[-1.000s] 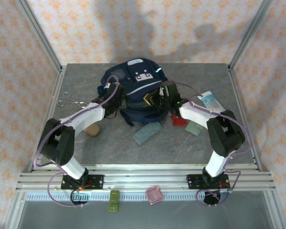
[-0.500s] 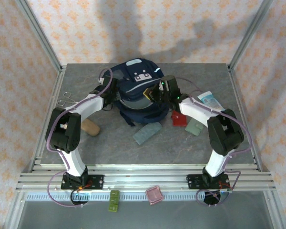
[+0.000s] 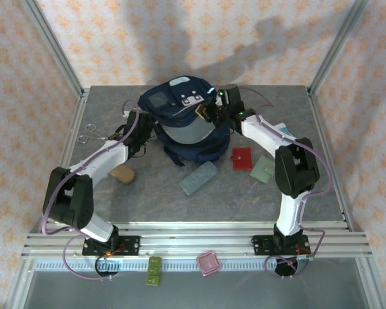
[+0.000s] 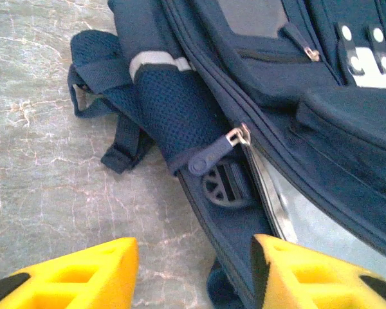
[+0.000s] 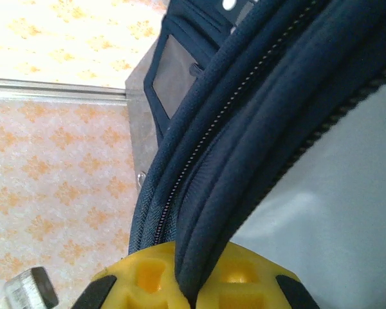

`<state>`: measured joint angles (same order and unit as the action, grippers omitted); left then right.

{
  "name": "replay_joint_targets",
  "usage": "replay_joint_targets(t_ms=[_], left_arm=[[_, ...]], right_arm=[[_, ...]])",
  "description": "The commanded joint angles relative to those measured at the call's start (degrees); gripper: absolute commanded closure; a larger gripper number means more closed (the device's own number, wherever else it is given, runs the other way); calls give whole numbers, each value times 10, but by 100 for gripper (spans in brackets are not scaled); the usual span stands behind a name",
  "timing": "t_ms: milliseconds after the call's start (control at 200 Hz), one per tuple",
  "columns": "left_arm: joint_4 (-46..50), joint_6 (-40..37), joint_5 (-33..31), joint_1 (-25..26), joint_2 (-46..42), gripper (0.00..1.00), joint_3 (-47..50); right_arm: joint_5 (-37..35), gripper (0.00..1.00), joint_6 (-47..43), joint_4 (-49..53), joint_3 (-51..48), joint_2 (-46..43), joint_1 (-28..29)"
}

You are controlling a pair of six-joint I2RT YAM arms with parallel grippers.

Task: Pack books, pencil case, and school supplies into a backpack

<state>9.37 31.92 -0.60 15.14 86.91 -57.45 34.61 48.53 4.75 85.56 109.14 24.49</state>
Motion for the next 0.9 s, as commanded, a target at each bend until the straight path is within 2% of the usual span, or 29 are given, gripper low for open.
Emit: replay_joint_targets(t_ms=[0, 50, 110, 230, 265, 310, 325, 355, 375, 531, 686, 896], left_arm=[[4, 8, 5, 14, -41, 40, 28], [13, 13, 3, 17, -65, 35, 44], [22, 14, -2, 21, -94, 30, 64], [78, 67, -42, 27, -141, 20, 95], [102, 87, -57, 27, -151, 13, 101], [127, 111, -70, 26, -162, 12, 112], [134, 119, -74, 26, -165, 11, 115], [153, 137, -83, 25, -170, 2, 120], [161, 144, -87, 23, -173, 1, 124], [182, 166, -118, -11, -188, 1, 156], [160, 152, -60, -102, -173, 0, 169], [143, 127, -56, -167, -122, 0, 152]], right_arm=[[-52, 81, -35, 10, -29, -10, -14], [-66, 66, -53, 17, -55, -39, -11], [-86, 53, -73, 22, -89, -78, -6], [-131, 40, -112, 46, -137, -156, 4], [-150, 36, -123, 60, -146, -176, 9], [-175, 31, -136, 77, -157, -200, 17], [-182, 30, -141, 82, -161, -207, 20], [-197, 30, -148, 89, -171, -221, 25], [-205, 28, -152, 94, -179, -231, 30], [-229, 27, -154, 94, -241, -289, 75], [-230, 27, -142, 76, -282, -309, 111], [-215, 28, -124, 47, -312, -324, 119]])
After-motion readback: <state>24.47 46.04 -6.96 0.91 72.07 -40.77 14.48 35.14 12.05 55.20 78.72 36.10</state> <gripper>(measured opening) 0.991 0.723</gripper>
